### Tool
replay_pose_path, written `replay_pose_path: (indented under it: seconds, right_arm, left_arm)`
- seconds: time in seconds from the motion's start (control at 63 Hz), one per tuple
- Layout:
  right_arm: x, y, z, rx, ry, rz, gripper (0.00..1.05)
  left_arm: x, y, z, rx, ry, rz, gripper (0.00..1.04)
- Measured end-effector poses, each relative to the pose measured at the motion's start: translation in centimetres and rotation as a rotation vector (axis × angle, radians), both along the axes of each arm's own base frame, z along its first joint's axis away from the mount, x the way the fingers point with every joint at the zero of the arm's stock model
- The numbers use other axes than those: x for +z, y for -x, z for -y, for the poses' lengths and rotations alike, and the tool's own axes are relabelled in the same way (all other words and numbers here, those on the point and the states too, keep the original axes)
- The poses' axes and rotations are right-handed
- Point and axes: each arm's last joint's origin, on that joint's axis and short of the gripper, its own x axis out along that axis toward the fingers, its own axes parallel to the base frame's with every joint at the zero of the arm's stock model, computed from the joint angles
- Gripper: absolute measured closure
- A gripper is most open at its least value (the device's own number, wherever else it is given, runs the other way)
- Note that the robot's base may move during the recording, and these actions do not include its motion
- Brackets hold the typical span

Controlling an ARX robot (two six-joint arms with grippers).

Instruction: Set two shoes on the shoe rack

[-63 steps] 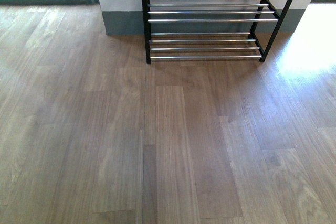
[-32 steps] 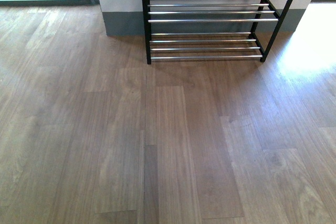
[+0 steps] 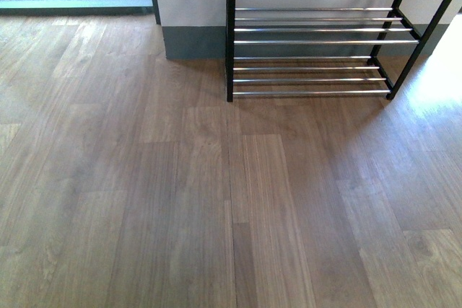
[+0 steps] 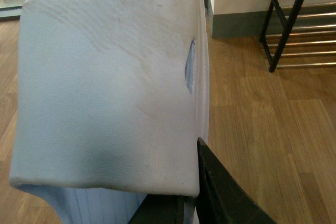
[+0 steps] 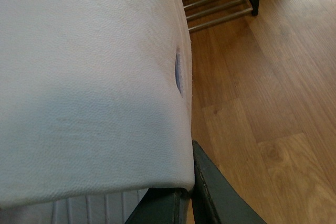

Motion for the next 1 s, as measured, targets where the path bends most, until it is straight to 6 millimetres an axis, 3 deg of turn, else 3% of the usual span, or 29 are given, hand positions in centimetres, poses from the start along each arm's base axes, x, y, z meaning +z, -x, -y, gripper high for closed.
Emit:
replay_pose_path:
  seconds: [1.0]
  right_arm:
    - [0.0, 0.0, 0.0, -0.001, 0.0, 0.0, 1.03]
  left_arm:
    - [0.0, 0.0, 0.0, 0.001, 0.0, 0.0, 1.03]
